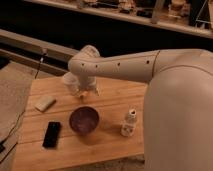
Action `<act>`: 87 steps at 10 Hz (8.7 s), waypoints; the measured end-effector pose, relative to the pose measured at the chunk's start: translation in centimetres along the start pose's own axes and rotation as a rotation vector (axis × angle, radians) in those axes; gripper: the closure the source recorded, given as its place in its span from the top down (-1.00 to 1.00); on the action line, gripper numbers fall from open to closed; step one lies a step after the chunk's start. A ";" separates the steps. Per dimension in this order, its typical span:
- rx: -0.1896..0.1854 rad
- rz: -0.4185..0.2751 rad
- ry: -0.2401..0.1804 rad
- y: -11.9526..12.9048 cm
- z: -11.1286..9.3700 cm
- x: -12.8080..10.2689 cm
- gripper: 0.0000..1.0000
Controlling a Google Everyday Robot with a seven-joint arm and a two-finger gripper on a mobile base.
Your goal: Place the pepper in the ceramic cup
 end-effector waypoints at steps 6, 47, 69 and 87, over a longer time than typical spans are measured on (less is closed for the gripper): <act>0.042 -0.049 -0.088 0.7 4.1 -3.1 0.30; 0.032 -0.126 -0.474 4.3 -7.6 -10.7 -1.00; -0.738 0.081 0.131 5.4 -9.0 -7.0 -1.00; -0.748 0.048 0.490 8.3 -4.9 -8.5 -1.00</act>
